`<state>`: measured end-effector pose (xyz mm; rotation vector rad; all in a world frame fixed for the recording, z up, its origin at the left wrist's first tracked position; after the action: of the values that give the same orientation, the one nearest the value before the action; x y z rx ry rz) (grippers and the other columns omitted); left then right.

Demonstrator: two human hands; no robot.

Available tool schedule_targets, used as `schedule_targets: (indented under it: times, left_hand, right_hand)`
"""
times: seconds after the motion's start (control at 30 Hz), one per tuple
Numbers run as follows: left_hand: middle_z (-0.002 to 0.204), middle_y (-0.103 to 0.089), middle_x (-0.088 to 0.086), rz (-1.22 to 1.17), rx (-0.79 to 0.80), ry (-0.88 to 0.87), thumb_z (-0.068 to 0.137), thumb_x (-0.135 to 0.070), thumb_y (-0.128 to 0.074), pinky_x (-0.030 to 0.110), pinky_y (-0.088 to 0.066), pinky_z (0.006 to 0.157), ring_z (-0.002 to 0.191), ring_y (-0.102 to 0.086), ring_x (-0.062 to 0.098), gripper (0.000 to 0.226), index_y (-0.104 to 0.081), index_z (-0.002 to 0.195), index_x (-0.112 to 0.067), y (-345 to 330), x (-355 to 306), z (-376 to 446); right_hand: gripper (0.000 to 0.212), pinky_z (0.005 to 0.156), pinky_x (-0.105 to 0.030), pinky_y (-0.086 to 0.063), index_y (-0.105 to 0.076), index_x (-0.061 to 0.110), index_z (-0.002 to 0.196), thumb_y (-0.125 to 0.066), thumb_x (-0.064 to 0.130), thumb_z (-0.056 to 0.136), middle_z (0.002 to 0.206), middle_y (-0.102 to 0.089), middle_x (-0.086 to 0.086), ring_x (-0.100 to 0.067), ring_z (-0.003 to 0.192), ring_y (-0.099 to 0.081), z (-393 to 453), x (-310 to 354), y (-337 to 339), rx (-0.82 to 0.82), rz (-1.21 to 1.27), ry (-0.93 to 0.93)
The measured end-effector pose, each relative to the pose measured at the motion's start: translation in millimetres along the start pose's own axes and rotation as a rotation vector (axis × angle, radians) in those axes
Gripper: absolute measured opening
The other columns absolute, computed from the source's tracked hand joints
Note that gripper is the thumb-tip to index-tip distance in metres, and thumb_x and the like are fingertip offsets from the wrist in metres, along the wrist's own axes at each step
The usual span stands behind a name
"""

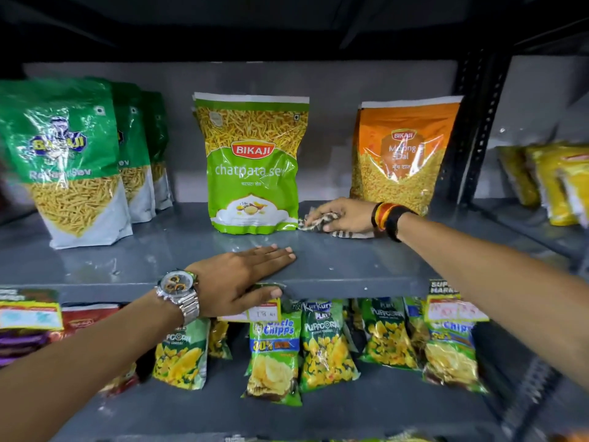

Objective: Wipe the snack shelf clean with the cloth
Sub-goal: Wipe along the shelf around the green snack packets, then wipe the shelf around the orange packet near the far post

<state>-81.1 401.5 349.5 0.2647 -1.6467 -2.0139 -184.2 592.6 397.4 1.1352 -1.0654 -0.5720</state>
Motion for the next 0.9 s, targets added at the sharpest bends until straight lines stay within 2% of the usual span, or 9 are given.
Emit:
schedule_targets:
  times: [0.07,0.13,0.23,0.37,0.43,0.57,0.7,0.8,0.9]
  left_hand:
    - [0.168,-0.024,-0.005,0.009,-0.005,0.001,0.104,-0.06,-0.027,0.034,-0.023,0.125,0.155,-0.015,0.009,0.068,-0.013,0.162,-0.027,0,0,0]
    - [0.168,-0.023,-0.006,0.004,-0.005,0.003,0.104,-0.06,-0.027,0.033,-0.023,0.125,0.155,-0.016,0.009,0.068,-0.014,0.162,-0.027,0,0,0]
    - [0.167,-0.024,-0.007,-0.005,-0.01,0.007,0.104,-0.06,-0.029,0.033,-0.023,0.125,0.154,-0.018,0.009,0.068,-0.015,0.162,-0.027,1,0,0]
    - [0.167,-0.024,-0.008,0.005,-0.014,0.026,0.104,-0.059,-0.03,0.032,-0.024,0.124,0.153,-0.02,0.008,0.068,-0.017,0.162,-0.027,3,-2,-1]
    - [0.167,-0.025,-0.007,0.007,-0.002,0.032,0.103,-0.06,-0.028,0.032,-0.024,0.124,0.153,-0.021,0.009,0.068,-0.017,0.162,-0.027,2,-3,-2]
    - [0.165,-0.03,-0.003,0.02,0.007,0.06,0.102,-0.064,-0.026,0.035,-0.028,0.123,0.152,-0.027,0.013,0.072,-0.019,0.162,-0.024,2,-2,-3]
    - [0.164,-0.033,0.005,0.034,0.008,0.191,0.091,-0.08,-0.021,0.035,-0.031,0.12,0.149,-0.035,0.019,0.093,-0.026,0.16,-0.017,6,5,-5]
    - [0.163,-0.034,0.007,0.04,0.02,0.214,0.086,-0.086,-0.013,0.037,-0.033,0.119,0.148,-0.036,0.021,0.103,-0.029,0.159,-0.014,8,3,-4]
    - [0.163,-0.033,0.008,0.055,0.035,0.219,0.087,-0.084,-0.014,0.038,-0.033,0.119,0.148,-0.036,0.021,0.101,-0.027,0.159,-0.015,8,3,-4]
  right_hand:
    - [0.032,0.101,-0.026,-0.035,-0.066,0.03,0.121,-0.061,0.013,0.094,0.135,-0.058,0.006,-0.008,0.121,-0.05,-18,4,13,0.003,0.076,-0.001]
    - [0.032,0.098,-0.027,-0.036,-0.067,0.032,0.12,-0.061,0.013,0.094,0.133,-0.058,0.005,-0.012,0.118,-0.052,-17,-5,30,-0.127,0.124,-0.044]
    - [0.032,0.097,-0.026,-0.041,-0.065,0.028,0.121,-0.057,0.011,0.095,0.135,-0.058,-0.001,-0.021,0.122,-0.055,-7,-17,20,-0.236,0.059,-0.111]
    - [0.033,0.094,-0.036,-0.051,-0.06,0.03,0.126,-0.052,0.015,0.097,0.134,-0.06,-0.005,-0.029,0.113,-0.06,-12,-20,4,-0.283,-0.002,-0.174]
    - [0.034,0.099,-0.032,-0.046,-0.059,0.03,0.127,-0.053,0.015,0.097,0.139,-0.057,0.0,-0.022,0.117,-0.058,-30,-5,-2,-0.207,0.035,-0.11]
    - [0.034,0.083,-0.017,-0.038,-0.062,0.03,0.126,-0.061,0.017,0.094,0.118,-0.061,0.016,-0.003,0.1,-0.057,-77,19,-4,-0.029,0.176,-0.011]
    - [0.033,0.097,-0.03,-0.035,-0.062,0.026,0.126,-0.061,0.017,0.094,0.124,-0.063,0.003,-0.014,0.111,-0.056,-77,-1,19,-0.21,0.264,-0.082]
    - [0.035,0.103,-0.033,-0.042,-0.062,0.025,0.126,-0.064,0.022,0.091,0.128,-0.063,-0.001,-0.019,0.118,-0.057,-62,-11,4,-0.223,0.17,-0.16]
    - [0.039,0.104,-0.033,-0.044,-0.06,0.03,0.128,-0.065,0.03,0.09,0.133,-0.062,0.003,-0.017,0.121,-0.058,-60,14,-9,-0.189,0.091,-0.09]
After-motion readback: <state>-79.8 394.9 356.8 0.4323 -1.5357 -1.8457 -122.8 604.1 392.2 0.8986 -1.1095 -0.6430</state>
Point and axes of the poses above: each hand's wrist, its own z-axis towards the middle knuckle, its own y-axis out of the back of the hand, x = y × z, the point moved 9 cm from there along z, towards the middle knuckle
